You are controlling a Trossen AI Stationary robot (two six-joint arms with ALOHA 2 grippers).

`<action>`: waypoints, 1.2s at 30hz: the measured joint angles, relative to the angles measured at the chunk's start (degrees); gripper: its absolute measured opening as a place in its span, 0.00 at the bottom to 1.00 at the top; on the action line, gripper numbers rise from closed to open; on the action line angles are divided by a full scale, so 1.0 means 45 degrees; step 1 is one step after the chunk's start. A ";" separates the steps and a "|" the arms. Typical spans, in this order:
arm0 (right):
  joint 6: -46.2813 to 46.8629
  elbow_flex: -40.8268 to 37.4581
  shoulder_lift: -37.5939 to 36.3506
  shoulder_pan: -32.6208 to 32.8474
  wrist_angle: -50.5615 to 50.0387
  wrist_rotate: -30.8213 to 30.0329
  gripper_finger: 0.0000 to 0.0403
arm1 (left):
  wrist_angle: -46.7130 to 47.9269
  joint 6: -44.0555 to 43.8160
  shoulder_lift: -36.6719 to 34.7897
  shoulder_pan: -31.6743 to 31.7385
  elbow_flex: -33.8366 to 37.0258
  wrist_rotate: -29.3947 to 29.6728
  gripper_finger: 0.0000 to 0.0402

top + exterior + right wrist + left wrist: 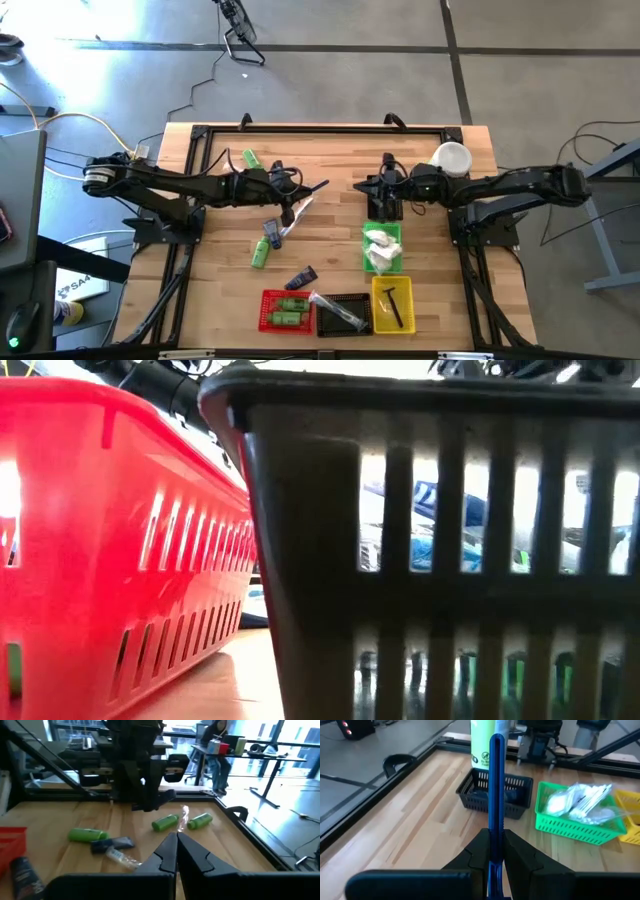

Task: Pick & Place Travel size toiletries
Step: Put the bottom blue razor into the yellow bin

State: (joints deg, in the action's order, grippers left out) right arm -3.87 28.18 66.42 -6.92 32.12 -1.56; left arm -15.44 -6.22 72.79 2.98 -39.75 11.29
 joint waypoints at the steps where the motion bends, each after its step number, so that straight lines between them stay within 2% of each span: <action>1: -0.0045 0.0000 0.0313 0.0000 0.0389 -0.0132 0.01 | -0.0002 0.0000 0.0000 0.0000 0.0000 0.0000 0.09; 4: -0.0107 0.0000 0.1298 0.0000 0.1778 -0.0257 0.02 | -0.0239 0.0097 0.0000 0.0000 0.0000 -0.0237 0.09; 7: -0.0096 0.0000 0.2229 0.0000 0.3180 -0.0179 0.07 | -0.0325 0.0272 0.0000 0.0000 -0.0002 -0.0585 0.09; 13: 0.0308 0.0284 0.3445 -0.0053 0.4357 0.0365 0.30 | -0.0340 0.0330 0.0000 0.0000 0.0000 -0.0636 0.09; 19: 0.1787 0.1148 0.4347 -0.0403 0.4286 0.2536 0.50 | -0.0436 0.0374 0.0000 0.0000 -0.0003 -0.0729 0.09; 21: 0.1939 0.1436 0.4789 -0.0416 0.4276 0.2681 0.53 | -0.0597 0.0379 0.0000 0.0000 -0.0005 -0.0895 0.09; 29: 0.1964 0.2649 0.6503 -0.0343 0.4436 0.3026 0.53 | -0.0967 0.0379 0.0097 0.0000 -0.0015 -0.1394 0.09; 36: 0.1942 0.3031 0.6804 -0.0168 0.4518 0.3089 0.48 | -0.0768 0.0423 0.0097 0.0000 -0.0015 -0.1394 0.09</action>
State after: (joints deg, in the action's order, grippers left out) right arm 4.88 41.82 97.03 -7.67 52.45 12.34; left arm -18.90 -4.32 73.23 2.98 -39.81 5.02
